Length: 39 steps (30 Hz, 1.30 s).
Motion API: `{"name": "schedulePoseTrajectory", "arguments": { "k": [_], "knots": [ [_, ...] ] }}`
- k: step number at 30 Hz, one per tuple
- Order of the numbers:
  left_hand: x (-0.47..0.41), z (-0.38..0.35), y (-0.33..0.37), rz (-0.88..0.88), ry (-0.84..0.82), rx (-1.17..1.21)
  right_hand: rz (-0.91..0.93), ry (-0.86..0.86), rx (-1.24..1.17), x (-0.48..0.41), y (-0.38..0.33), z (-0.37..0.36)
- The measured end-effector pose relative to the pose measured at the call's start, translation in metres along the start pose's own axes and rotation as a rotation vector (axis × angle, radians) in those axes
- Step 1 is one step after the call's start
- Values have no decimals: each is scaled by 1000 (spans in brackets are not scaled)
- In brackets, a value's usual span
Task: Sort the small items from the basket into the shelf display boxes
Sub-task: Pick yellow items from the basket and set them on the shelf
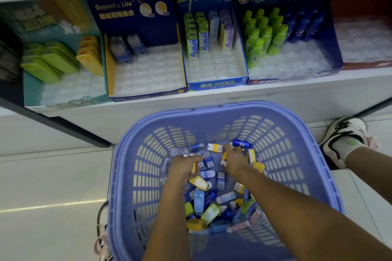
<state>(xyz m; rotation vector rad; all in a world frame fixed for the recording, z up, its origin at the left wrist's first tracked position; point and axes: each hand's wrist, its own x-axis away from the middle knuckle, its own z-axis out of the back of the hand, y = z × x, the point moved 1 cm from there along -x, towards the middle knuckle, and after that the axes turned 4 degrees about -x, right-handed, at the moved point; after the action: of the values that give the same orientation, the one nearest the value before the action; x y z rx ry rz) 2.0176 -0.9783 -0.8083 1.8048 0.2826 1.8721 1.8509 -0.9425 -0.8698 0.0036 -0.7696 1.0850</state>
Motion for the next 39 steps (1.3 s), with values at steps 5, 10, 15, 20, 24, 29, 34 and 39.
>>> {"name": "schedulePoseTrajectory", "arguments": {
  "k": [5, 10, 15, 20, 24, 29, 34, 39],
  "knots": [
    [12, 6, -5, -15, -55, 61, -147, -178, -354, 14, -12, 21],
    [32, 11, 4, -44, -183, 140, 102, -257, -530, 54, -36, 53],
    [63, 14, 23, -119, -487, 490, 416, -186, -481, 100, -61, 100],
    [97, 13, 44, -155, -571, 713, 539, -45, -561, 129, -70, 143],
    [128, -2, 61, -173, -613, 953, 496, 97, -1036, 139, -75, 163],
    [152, -18, 82, -218, -611, 1060, 318, 275, -1477, 138, -62, 192],
    [165, -21, 96, -322, -547, 993, 377, 318, -1398, 129, -60, 224],
    [174, -13, 105, -417, -489, 1018, 519, 354, -1240, 123, -90, 248]
  ]
}}
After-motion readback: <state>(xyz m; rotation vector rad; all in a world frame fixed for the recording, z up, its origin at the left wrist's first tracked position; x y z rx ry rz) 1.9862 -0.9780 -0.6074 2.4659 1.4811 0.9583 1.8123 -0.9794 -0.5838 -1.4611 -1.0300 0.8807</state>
